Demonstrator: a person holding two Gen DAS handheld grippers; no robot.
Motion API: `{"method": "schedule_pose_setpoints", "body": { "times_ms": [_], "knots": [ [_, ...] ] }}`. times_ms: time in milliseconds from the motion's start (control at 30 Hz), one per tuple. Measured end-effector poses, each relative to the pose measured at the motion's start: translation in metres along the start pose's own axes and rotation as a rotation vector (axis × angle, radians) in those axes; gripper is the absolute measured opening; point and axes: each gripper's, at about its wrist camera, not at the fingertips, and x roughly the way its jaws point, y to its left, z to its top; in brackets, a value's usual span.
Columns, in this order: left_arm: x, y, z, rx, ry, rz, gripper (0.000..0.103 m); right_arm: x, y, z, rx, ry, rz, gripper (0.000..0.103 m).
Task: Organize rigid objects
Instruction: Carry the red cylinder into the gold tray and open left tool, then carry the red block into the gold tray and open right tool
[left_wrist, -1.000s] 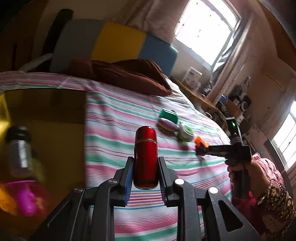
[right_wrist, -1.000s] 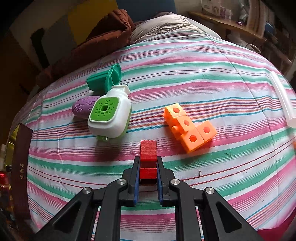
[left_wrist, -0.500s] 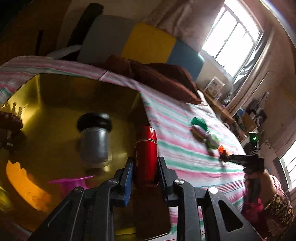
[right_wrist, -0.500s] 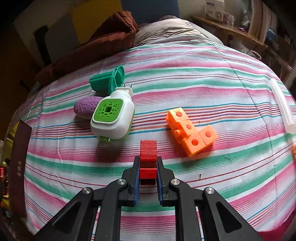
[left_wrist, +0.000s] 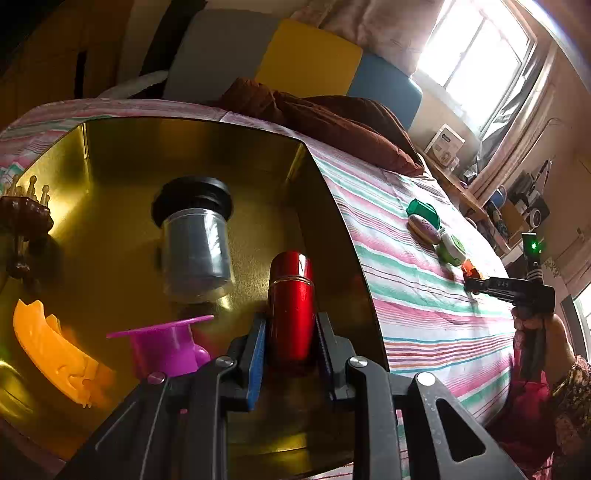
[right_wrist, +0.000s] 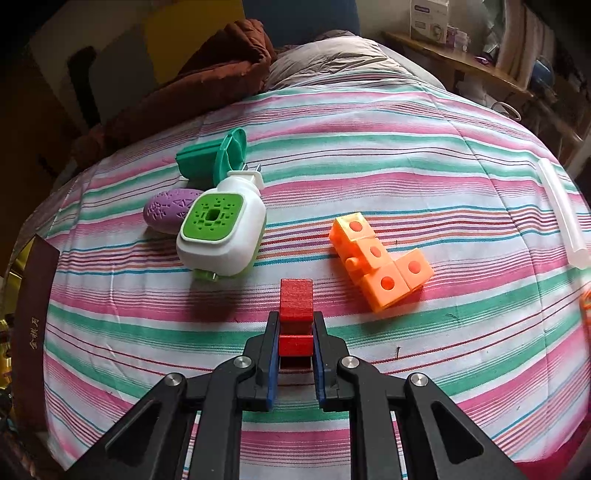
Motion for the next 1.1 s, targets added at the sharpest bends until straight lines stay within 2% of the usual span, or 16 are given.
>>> {"method": "schedule_pose_setpoints", "body": {
  "times_ms": [67,200,367,600,700,867,1100],
  "knots": [
    [-0.003,0.001,0.0,-0.009,-0.007,-0.004,0.025,0.0,0.0,0.0,-0.003,-0.001,0.001,0.015],
    [-0.007,-0.001,-0.002,0.004,-0.017,-0.006,0.038,0.001,0.001,0.0,-0.008,0.002,0.003,0.015],
    [-0.018,-0.009,-0.007,0.065,-0.066,0.036,0.038,-0.001,0.001,-0.001,-0.01,-0.007,0.003,0.015],
    [-0.039,-0.008,-0.011,0.087,-0.135,0.071,0.038,-0.009,0.003,-0.002,-0.003,-0.042,0.028,0.015],
    [-0.047,-0.005,-0.012,0.095,-0.15,0.087,0.04,-0.017,0.008,-0.003,-0.004,-0.064,0.07,0.015],
    [-0.059,0.0,-0.015,0.109,-0.176,0.1,0.041,-0.026,0.026,-0.005,0.027,-0.064,0.191,0.015],
    [-0.061,0.006,-0.019,0.077,-0.19,0.104,0.045,-0.039,0.08,-0.017,-0.046,-0.056,0.272,0.015]
  ]
}}
